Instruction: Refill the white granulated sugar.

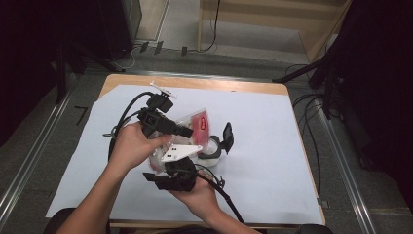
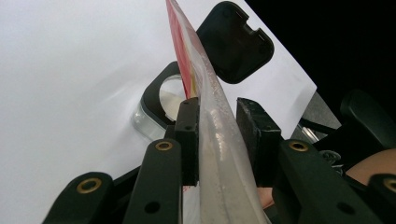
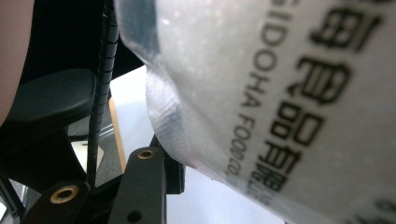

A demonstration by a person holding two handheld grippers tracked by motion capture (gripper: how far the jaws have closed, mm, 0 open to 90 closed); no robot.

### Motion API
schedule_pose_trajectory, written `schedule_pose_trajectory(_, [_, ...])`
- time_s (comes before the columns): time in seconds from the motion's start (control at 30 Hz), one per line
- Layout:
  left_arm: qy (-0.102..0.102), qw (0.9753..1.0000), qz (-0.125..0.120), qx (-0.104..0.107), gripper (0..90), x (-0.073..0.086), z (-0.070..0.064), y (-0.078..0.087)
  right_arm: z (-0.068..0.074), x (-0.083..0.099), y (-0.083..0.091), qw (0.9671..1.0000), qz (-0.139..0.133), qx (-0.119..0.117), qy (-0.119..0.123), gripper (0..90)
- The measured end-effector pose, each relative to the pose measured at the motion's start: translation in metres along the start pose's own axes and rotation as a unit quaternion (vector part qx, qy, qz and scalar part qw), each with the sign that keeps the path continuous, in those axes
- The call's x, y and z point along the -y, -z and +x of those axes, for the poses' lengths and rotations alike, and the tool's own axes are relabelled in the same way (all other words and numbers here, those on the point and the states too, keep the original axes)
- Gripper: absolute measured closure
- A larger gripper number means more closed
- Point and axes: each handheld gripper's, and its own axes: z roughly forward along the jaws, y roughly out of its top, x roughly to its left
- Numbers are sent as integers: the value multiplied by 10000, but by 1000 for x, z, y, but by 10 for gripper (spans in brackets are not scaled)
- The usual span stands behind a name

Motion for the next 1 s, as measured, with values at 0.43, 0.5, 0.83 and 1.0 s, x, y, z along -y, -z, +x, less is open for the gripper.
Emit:
schedule_pose_trajectory(0.43, [-37, 10000, -13, -50, 712, 0, 0, 1, -1, 0, 0, 10000, -21, -23, 24, 634])
schedule_pose_trajectory(0.5, [-28, 10000, -18, -52, 712, 0, 0, 2, -1, -1, 0, 10000, -14, -25, 31, 634])
schedule_pose_trajectory(0.83, [-31, 10000, -46, -73, 708, 0, 1, 3, -3, -2, 0, 10000, 1, -54, 51, 635])
schedule_pose_trajectory(1.0, [-31, 9999, -28, -94, 708, 0, 2, 3, -4, -3, -1, 9999, 37, -111, 12, 635])
